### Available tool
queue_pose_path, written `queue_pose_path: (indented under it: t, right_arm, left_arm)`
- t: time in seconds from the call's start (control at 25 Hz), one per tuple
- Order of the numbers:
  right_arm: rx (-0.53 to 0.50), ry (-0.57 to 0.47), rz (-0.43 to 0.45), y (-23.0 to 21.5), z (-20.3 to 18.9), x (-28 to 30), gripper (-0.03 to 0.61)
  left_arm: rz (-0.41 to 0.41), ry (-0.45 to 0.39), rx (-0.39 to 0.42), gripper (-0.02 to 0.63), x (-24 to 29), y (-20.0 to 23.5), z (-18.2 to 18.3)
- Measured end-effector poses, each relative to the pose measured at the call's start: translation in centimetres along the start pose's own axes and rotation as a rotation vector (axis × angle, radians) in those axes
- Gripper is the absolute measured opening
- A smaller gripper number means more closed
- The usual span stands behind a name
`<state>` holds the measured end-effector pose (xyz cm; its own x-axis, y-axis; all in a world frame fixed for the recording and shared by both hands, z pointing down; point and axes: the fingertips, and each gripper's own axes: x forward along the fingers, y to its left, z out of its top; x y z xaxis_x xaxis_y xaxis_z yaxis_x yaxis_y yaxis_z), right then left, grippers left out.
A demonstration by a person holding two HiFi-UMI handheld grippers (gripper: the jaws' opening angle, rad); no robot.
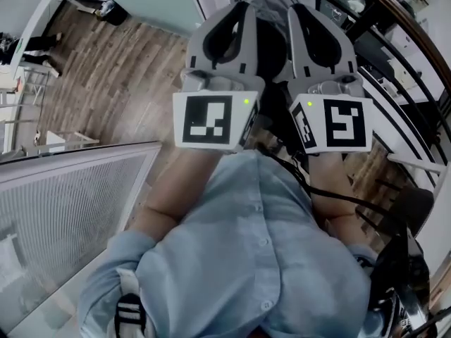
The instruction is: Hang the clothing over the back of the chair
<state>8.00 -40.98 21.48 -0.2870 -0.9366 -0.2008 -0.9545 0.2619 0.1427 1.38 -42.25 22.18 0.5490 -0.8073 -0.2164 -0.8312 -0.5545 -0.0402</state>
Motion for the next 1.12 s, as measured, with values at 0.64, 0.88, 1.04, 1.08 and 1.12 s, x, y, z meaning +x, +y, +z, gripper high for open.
queue_pose_path:
  t: [0.64, 0.88, 1.04, 1.08, 1.12]
  right_arm:
    - [0.003, -0.009, 0.006, 0.0, 0.4, -1.1, 0.011]
    - [0.016, -0.004, 0.023, -0.1, -0.2, -1.4, 0.011]
    - [0.019, -0.006, 0.034, 0.2, -0.2, -1.5, 0.012]
    - [0.019, -0.006, 0.036, 0.3, -0.2, -1.5, 0.012]
    - [0.019, -0.006, 0.037, 0.3, -0.2, -1.4, 0.011]
  left_arm:
    - [0.022, -0.009, -0.006, 0.014, -0.4, -1.1, 1.2]
    - [0.035, -0.005, 0.006, 0.014, -0.3, -1.5, 1.1]
    - [0.043, 0.000, 0.012, 0.014, -0.5, -1.6, 1.0]
    - [0.045, 0.002, 0.013, 0.014, -0.6, -1.6, 1.0]
    - [0.046, 0.004, 0.014, 0.014, -0.6, -1.6, 1.0]
